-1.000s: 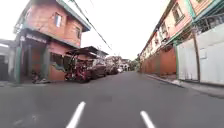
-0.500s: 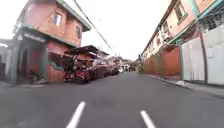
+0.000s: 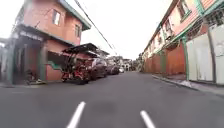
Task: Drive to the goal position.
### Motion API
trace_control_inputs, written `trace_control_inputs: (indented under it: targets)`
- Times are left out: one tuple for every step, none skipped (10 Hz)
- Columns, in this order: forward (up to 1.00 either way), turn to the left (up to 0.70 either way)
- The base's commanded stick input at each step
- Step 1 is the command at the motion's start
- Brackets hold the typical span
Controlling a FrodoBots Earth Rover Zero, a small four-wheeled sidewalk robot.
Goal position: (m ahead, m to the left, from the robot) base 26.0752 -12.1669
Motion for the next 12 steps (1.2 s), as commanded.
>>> trace_control_inputs:
  targets:
    - [0.70, -0.30]
    - [0.70, 0.00]
    - [0.70, 0.00]
    - [0.70, 0.00]
    - [0.70, 0.00]
    - [0.70, 0.00]
    - [0.70, 0.00]
    - [0.70, 0.00]
    - [0.70, 0.00]
    - [0.70, 0.00]
    - [0.70, 0.00]
    - [0.70, 0.00]
